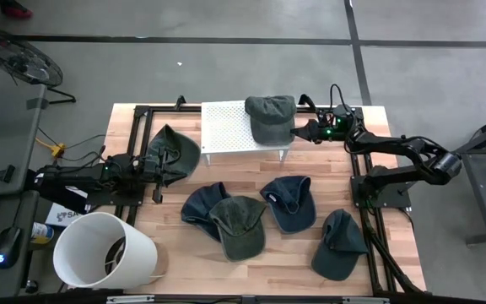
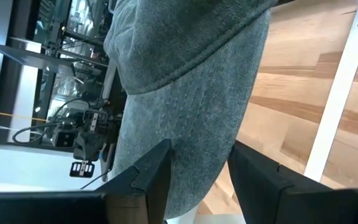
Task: Pick & Place hat
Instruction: Put the top right gray cap on the shelf
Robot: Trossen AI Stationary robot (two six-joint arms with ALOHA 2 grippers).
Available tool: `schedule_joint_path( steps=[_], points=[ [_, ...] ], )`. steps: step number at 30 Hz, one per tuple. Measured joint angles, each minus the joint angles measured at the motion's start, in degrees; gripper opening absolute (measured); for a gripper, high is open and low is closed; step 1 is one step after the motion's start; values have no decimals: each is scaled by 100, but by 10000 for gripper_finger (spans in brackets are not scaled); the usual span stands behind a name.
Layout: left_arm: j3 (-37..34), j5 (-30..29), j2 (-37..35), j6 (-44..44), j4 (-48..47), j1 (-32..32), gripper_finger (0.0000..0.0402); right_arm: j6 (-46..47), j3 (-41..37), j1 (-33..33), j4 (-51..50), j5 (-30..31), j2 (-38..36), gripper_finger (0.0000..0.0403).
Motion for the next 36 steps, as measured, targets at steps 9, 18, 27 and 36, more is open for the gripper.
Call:
schedule_joint_path(
  steps=[9, 18, 27, 36],
  points=[
    [0, 0, 2, 0, 0, 0, 5, -143, 0, 114, 32, 121, 0, 63],
    [0, 0, 0, -1, -1, -2, 5, -158, 106, 286, 214, -73, -2, 9],
    [0, -1, 2, -1, 0, -1, 5, -175, 407, 385, -60, -959, -2, 3],
    [-2, 0, 2, 0, 0, 0, 5, -205, 431, 490, -320, -1333, 2, 1]
  ],
)
